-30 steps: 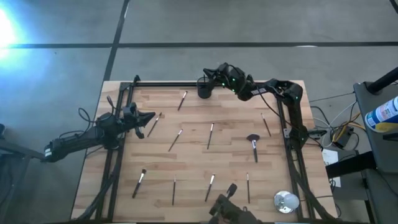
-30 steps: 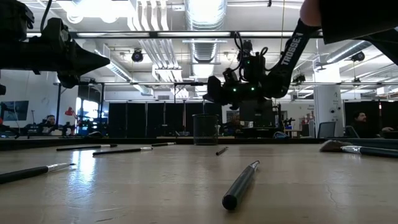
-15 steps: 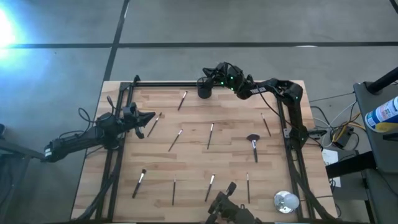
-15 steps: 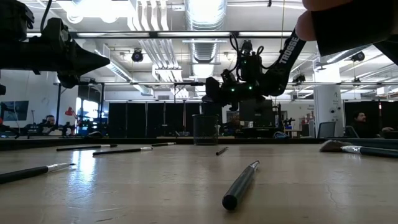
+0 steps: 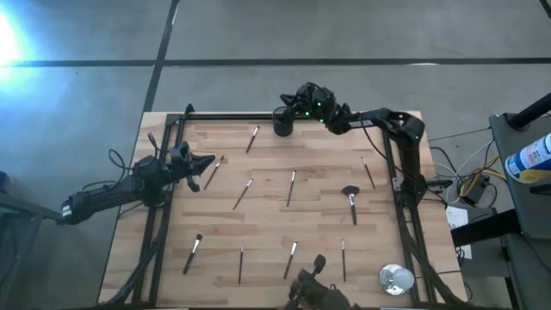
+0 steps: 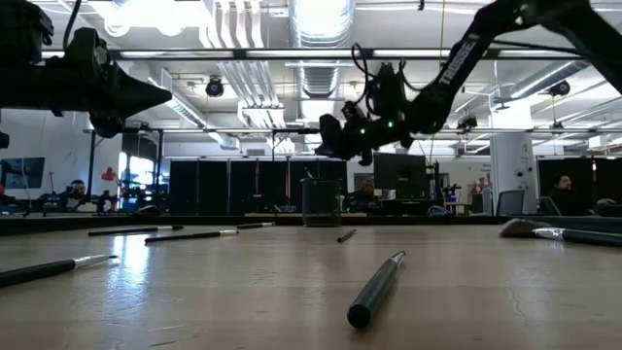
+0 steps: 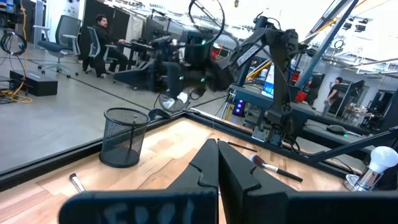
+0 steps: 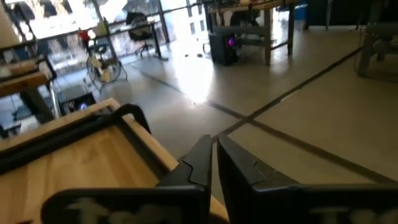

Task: Put items in baskets/containers
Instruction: Put the black highlighter brush into the black pen holder

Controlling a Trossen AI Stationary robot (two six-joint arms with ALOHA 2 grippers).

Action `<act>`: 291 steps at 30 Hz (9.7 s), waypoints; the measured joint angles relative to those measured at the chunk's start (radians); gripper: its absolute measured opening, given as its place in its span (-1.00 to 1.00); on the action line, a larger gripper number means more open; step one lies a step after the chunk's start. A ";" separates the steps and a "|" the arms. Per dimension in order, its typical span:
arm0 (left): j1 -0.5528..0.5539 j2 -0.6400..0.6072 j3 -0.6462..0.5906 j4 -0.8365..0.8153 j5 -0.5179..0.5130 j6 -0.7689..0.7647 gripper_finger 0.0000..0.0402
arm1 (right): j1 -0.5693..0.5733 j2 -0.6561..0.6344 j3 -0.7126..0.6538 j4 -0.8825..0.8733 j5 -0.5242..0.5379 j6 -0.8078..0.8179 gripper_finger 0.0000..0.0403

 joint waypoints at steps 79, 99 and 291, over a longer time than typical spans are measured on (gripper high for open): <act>0.000 0.064 0.000 0.070 0.022 -0.070 -1.00 | 0.937 -0.718 -0.582 -1.490 0.376 1.538 -0.11; 0.000 0.219 0.000 0.150 0.023 -0.103 -0.86 | 0.921 -0.656 -0.631 -1.406 0.418 1.422 -0.73; -0.307 1.486 0.780 -0.054 -0.181 -0.197 -0.99 | 0.787 -0.892 -0.853 -0.226 0.800 -0.027 -0.96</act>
